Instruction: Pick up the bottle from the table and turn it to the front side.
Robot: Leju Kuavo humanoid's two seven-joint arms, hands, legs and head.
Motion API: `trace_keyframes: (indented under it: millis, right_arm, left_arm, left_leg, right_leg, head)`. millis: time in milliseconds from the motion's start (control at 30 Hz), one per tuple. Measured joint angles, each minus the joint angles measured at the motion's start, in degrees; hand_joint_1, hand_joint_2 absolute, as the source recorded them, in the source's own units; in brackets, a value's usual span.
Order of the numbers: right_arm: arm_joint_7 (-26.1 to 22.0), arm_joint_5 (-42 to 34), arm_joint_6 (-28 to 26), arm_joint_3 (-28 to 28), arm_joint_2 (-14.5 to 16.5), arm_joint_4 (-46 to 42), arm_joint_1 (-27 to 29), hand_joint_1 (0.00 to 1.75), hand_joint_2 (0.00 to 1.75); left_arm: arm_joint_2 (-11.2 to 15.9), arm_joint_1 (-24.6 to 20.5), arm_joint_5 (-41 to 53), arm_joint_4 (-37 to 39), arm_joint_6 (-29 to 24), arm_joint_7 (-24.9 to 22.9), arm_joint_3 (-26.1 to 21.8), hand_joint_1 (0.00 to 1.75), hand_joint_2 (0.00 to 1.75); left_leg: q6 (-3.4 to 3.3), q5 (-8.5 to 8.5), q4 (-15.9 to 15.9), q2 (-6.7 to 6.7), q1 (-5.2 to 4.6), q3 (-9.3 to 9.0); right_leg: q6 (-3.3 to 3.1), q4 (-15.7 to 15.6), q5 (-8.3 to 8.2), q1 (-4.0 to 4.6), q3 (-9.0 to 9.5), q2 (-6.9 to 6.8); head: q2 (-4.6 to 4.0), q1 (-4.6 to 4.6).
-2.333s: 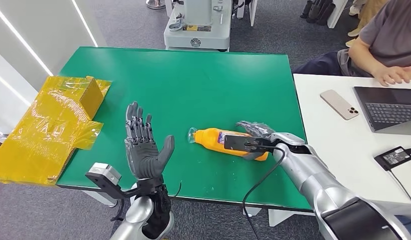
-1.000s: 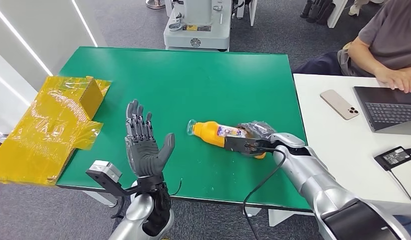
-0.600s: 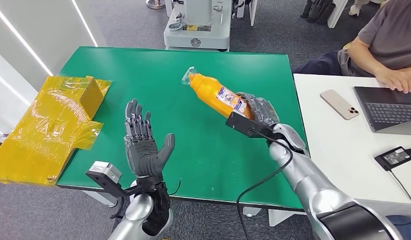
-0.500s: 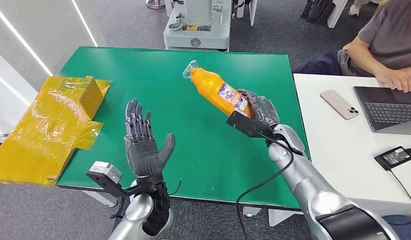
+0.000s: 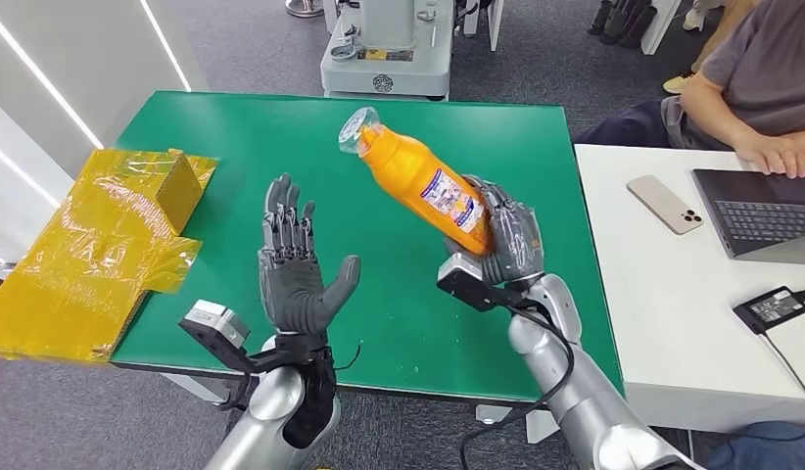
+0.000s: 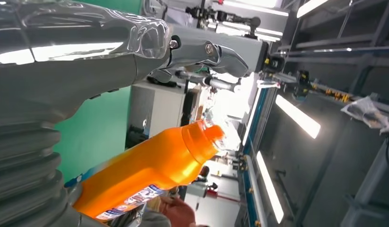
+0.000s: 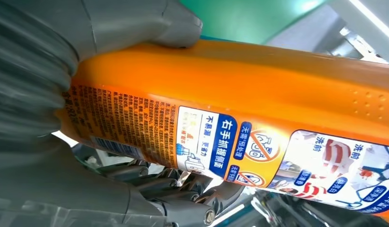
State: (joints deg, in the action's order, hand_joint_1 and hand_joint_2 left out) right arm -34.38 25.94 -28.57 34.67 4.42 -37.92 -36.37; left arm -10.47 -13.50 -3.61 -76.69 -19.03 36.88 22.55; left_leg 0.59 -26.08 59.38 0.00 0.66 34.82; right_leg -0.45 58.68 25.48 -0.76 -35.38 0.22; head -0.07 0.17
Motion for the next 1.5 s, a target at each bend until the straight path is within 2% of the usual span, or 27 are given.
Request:
trace_keyframes:
  millis: [100, 233, 400, 500, 633, 900, 1167, 1500]
  right_arm:
    - [-0.55, -0.16, -0.8, 0.0, -0.01, -4.15, 2.51, 1.75, 1.75]
    - [-2.12, -0.91, -0.73, 0.09, -0.05, -8.95, 5.15, 1.75, 1.75]
    - [-1.47, -0.62, 2.27, 1.16, -0.13, -12.58, 7.1, 1.75, 1.75]
    - [-1.1, -0.2, 3.74, 2.28, -0.16, -13.08, 7.52, 1.75, 1.75]
    - [-0.94, -0.23, 5.03, 3.32, -0.25, -13.07, 7.64, 1.75, 1.75]
    - [3.31, 0.04, 15.01, 6.21, -0.84, -10.27, 6.15, 1.75, 1.75]
    - [6.01, 1.88, 20.86, 8.27, -1.25, -7.09, 3.84, 1.75, 1.75]
    - [6.61, 2.57, 21.69, 9.4, -1.27, -4.79, 1.76, 1.75, 1.75]
  left_arm:
    - [0.08, -1.1, 0.0, 0.76, 1.06, -0.78, 0.03, 0.0, 1.75]
    - [0.43, -2.82, -0.47, 2.12, 3.93, -4.12, 0.43, 0.0, 1.75]
    - [0.55, -4.92, -1.44, 4.81, 7.07, -9.01, 0.79, 0.0, 1.75]
    - [0.55, -5.97, -1.92, 6.56, 8.06, -10.3, 0.84, 0.0, 1.75]
    - [0.55, -6.75, -2.25, 8.14, 8.52, -10.5, 0.87, 0.0, 1.75]
    - [1.02, -6.94, -2.15, 9.16, 9.43, -10.43, 0.97, 0.0, 1.75]
    - [1.42, -6.67, -1.55, 8.06, 8.98, -10.09, 0.97, 0.0, 1.75]
    - [1.75, -5.64, -1.97, 5.86, 9.0, -9.43, 0.97, 0.0, 1.75]
  left_leg:
    - [0.0, 0.0, 0.0, 0.01, 0.0, 0.0]
    - [0.0, 0.0, 0.0, 0.01, 0.0, -0.01]
    - [0.0, 0.0, 0.0, 0.02, 0.0, -0.01]
    - [0.0, 0.0, 0.0, 0.02, 0.0, -0.01]
    - [0.0, 0.0, 0.0, 0.02, 0.0, 0.0]
    - [0.0, 0.0, 0.0, 0.02, 0.0, 0.01]
    - [0.0, 0.0, 0.0, 0.02, 0.0, 0.01]
    - [0.0, 0.0, 0.0, 0.01, 0.0, 0.01]
  right_leg:
    - [0.0, 0.0, 0.0, 0.0, -0.01, 0.01]
    - [0.0, 0.0, 0.0, 0.0, -0.01, 0.01]
    - [0.0, 0.0, 0.0, 0.0, -0.01, 0.03]
    - [0.0, 0.0, 0.0, 0.0, -0.01, 0.03]
    - [0.0, 0.0, 0.0, 0.0, -0.01, 0.03]
    - [0.0, 0.0, 0.0, 0.0, -0.01, 0.02]
    - [-0.01, 0.0, -0.01, 0.0, -0.01, 0.03]
    - [0.0, 0.0, 0.0, 0.0, -0.01, 0.02]
  head:
    - [0.0, -0.01]
    - [0.0, -0.01]
    - [0.0, -0.01]
    - [0.0, -0.02]
    - [0.0, -0.01]
    - [0.0, -0.01]
    - [0.0, -0.01]
    - [0.0, -0.01]
